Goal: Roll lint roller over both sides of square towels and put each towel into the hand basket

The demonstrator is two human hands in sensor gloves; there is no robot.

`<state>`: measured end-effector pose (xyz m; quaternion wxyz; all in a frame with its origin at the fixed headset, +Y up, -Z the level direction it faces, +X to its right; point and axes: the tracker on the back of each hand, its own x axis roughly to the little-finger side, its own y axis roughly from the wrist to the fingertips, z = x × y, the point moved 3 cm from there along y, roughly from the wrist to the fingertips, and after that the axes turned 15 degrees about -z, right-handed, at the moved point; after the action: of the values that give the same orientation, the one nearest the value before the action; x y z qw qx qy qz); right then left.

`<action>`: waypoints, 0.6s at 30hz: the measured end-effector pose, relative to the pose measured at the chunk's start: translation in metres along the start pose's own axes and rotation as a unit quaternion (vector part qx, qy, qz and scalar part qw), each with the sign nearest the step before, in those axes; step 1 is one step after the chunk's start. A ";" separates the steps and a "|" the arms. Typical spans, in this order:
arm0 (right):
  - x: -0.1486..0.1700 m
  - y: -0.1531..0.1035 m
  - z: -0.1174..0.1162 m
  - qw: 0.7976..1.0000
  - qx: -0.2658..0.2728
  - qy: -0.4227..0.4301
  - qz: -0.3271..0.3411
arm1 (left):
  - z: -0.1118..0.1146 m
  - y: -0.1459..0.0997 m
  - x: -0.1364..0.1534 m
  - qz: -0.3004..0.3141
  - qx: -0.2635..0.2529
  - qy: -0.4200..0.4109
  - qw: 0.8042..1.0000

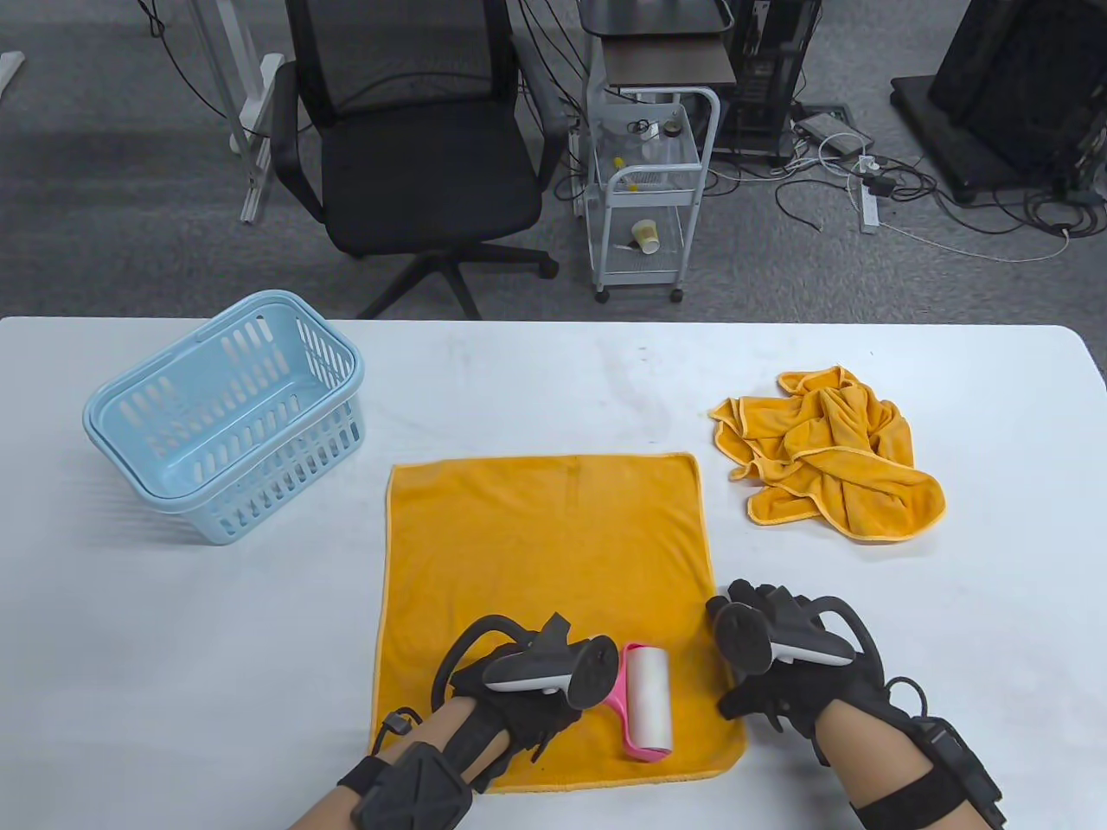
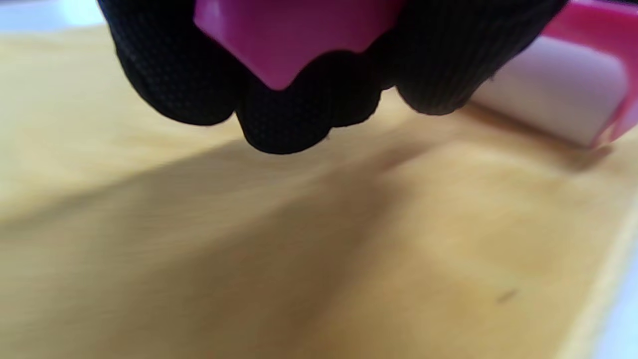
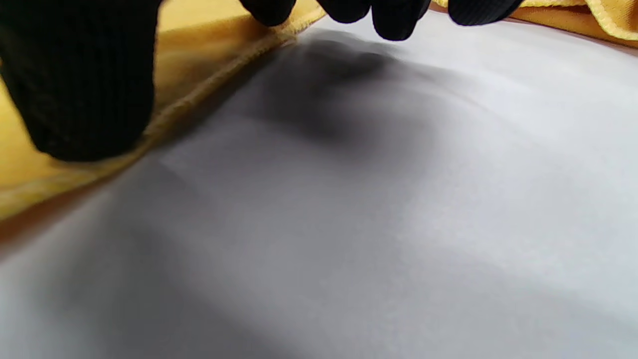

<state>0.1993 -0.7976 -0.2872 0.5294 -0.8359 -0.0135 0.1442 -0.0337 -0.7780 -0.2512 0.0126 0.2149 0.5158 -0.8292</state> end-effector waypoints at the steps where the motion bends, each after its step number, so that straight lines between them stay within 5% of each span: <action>1: 0.000 0.000 0.000 1.000 0.000 0.000 0.000 | 0.003 -0.004 0.014 -0.021 0.003 0.017 1.000; 11: 0.000 0.000 0.000 1.000 -0.002 -0.001 -0.001 | 0.056 -0.047 0.167 -0.218 0.109 0.073 0.967; 14: 0.001 0.001 0.000 1.000 -0.004 0.001 -0.001 | 0.063 -0.056 0.194 -0.251 0.127 0.076 0.957; 18: 0.001 0.001 0.000 1.000 -0.005 0.001 -0.001 | 0.047 -0.056 0.202 -0.220 0.110 -0.007 0.969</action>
<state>0.1998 -0.7980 -0.2880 0.5253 -0.8387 -0.0146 0.1432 -0.2472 -0.7520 -0.2610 -0.1904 0.0903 0.4558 -0.8647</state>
